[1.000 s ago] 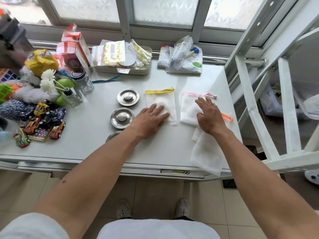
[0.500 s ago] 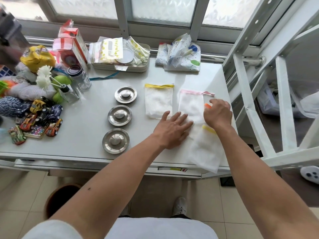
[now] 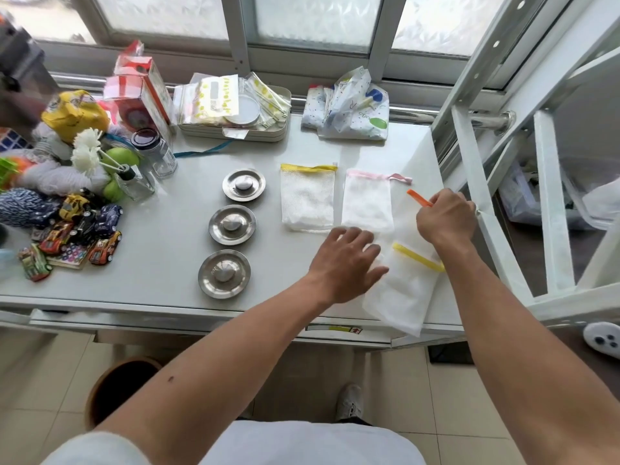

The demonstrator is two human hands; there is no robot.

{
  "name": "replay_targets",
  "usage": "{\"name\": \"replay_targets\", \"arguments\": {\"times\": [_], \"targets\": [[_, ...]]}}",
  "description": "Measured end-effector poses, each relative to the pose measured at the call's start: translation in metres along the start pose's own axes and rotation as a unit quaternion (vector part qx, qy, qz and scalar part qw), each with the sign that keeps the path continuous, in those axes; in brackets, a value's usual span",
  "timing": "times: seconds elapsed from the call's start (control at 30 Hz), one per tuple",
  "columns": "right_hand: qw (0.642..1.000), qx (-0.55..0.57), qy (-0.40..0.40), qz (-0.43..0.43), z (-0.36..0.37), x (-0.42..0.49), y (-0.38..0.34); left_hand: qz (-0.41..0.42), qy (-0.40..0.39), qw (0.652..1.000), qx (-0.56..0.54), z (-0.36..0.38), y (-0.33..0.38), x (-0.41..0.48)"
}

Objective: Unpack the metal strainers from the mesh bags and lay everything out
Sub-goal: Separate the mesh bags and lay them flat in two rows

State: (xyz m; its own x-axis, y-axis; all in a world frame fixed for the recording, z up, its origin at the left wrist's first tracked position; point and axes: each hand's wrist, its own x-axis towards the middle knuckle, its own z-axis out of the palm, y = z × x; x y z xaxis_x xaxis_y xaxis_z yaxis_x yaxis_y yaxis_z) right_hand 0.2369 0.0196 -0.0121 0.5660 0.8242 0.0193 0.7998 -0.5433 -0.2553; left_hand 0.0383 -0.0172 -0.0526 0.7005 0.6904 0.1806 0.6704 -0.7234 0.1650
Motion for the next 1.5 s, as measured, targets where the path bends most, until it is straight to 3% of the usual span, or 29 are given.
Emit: {"name": "replay_targets", "arguments": {"times": [0.07, 0.2, 0.33, 0.43, 0.6, 0.7, 0.83, 0.93, 1.0, 1.07, 1.17, 1.27, 1.33, 1.5], "targets": [[0.999, 0.016, 0.033, -0.013, -0.003, -0.001, -0.004, -0.022, -0.036, 0.999, 0.003, -0.001, 0.015, -0.004], [0.997, 0.036, 0.072, -0.023, -0.013, -0.005, -0.011, -0.164, -0.097, 0.977, -0.099, -0.005, 0.033, 0.003], [0.996, 0.037, 0.073, -0.035, -0.048, -0.007, -0.013, -0.297, -0.139, 0.905, -0.271, -0.019, 0.020, 0.000], [0.992, 0.093, 0.013, -0.080, -0.087, -0.014, -0.018, -0.380, -0.145, 0.862, -0.303, -0.034, -0.015, -0.017], [0.956, 0.162, -0.195, -0.150, -0.128, -0.033, -0.034, -0.454, -0.158, 0.836, -0.263, -0.054, -0.067, -0.049], [0.937, 0.148, -0.276, -0.155, -0.113, -0.034, -0.043, -0.442, -0.181, 0.860, -0.178, -0.063, -0.071, -0.060], [0.918, 0.054, -0.350, -0.178, -0.052, -0.036, -0.053, -0.359, -0.221, 0.906, 0.039, -0.068, -0.050, -0.061], [0.917, 0.000, -0.353, -0.187, -0.010, -0.044, -0.053, -0.232, -0.141, 0.961, 0.055, -0.056, -0.045, -0.052], [0.932, -0.019, -0.310, -0.187, 0.002, -0.049, -0.051, -0.200, -0.092, 0.975, 0.032, -0.046, -0.047, -0.041], [0.943, -0.058, -0.267, -0.193, 0.005, -0.049, -0.051, -0.239, -0.076, 0.968, 0.022, -0.039, -0.052, -0.029], [0.957, -0.079, -0.197, -0.198, 0.003, -0.044, -0.053, -0.302, -0.112, 0.947, 0.020, -0.034, -0.060, -0.012], [0.973, -0.044, -0.106, -0.198, 0.009, -0.037, -0.054, -0.301, -0.123, 0.944, 0.062, -0.031, -0.066, -0.002], [0.974, -0.046, -0.115, -0.190, 0.015, -0.032, -0.056, -0.294, -0.132, 0.944, 0.069, -0.030, -0.069, 0.003], [0.970, -0.018, -0.173, -0.169, 0.027, -0.022, -0.056, -0.315, -0.182, 0.930, -0.045, -0.023, -0.076, 0.011]]}}
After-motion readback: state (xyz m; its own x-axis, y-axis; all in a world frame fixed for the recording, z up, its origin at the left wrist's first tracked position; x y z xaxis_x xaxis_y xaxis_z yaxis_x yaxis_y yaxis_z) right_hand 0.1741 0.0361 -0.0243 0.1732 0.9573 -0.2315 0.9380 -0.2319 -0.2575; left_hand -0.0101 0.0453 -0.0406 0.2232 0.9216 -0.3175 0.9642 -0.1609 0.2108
